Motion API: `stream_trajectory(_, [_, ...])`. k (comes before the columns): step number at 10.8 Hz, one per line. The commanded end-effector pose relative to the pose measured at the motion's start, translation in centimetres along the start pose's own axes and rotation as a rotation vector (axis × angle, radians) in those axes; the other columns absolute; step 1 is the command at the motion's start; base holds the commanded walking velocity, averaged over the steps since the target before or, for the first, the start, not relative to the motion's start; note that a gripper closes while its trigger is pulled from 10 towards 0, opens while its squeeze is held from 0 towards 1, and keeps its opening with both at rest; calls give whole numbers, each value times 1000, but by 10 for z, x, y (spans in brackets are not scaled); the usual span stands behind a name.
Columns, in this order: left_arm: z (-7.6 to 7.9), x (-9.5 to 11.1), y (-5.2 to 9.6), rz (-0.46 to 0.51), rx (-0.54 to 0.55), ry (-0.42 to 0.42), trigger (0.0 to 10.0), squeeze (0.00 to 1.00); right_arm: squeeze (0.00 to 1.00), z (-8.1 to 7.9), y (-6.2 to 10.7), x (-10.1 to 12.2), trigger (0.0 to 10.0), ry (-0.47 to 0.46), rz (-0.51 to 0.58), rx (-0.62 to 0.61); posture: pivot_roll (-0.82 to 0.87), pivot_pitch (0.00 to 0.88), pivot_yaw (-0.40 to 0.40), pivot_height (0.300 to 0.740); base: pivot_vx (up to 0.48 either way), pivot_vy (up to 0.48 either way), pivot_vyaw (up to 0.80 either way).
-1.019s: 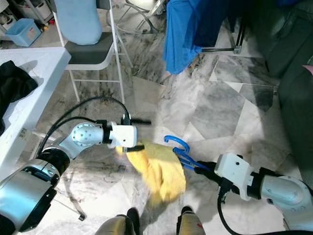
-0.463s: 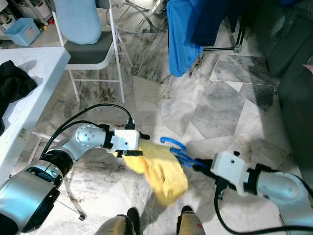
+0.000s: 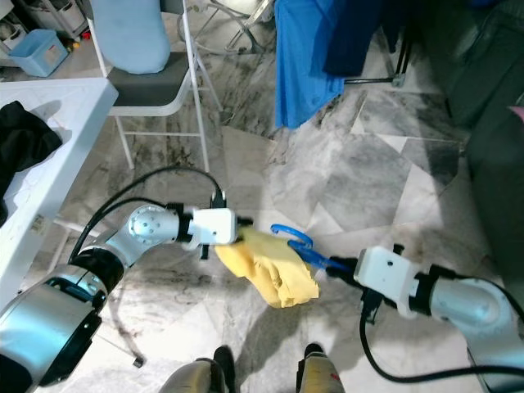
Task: Hang hanger
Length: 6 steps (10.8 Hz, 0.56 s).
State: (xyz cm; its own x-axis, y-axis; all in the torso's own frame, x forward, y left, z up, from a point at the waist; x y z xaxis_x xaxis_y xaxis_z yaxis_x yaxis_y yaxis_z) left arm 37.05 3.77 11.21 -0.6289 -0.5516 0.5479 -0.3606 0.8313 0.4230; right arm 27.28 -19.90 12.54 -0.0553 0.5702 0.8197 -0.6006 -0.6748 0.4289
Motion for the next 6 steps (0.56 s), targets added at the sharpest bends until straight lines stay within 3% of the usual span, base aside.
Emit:
stream_trajectory(1, [-4,0,1,-2,22,-19,0,0,0,-2,-3,7,10000,32,34,5,-250,285,170,740,0,0,0])
stream_trajectory(6, [11,-5,-3,-33,-26,-24,0,0,0,8,-4,8,10000,81,44,-33,-248,284,173,740,0,0,0])
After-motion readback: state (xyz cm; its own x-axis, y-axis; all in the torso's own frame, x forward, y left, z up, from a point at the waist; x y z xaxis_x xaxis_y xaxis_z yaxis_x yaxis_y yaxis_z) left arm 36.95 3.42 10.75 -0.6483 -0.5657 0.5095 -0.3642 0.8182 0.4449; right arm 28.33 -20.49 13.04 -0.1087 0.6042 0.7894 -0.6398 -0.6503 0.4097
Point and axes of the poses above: a point about 5 cm out from each wrist's last joint towards the gripper, its own y axis pointing back from the gripper into the wrist, its own x axis along the axis of the wrist's last joint, z = x × y, the point moved 5 cm from there along -y, pointing out of the wrist towards the gripper, and after that the axes turned 8 degrees about -y, right-handed, at the moved point
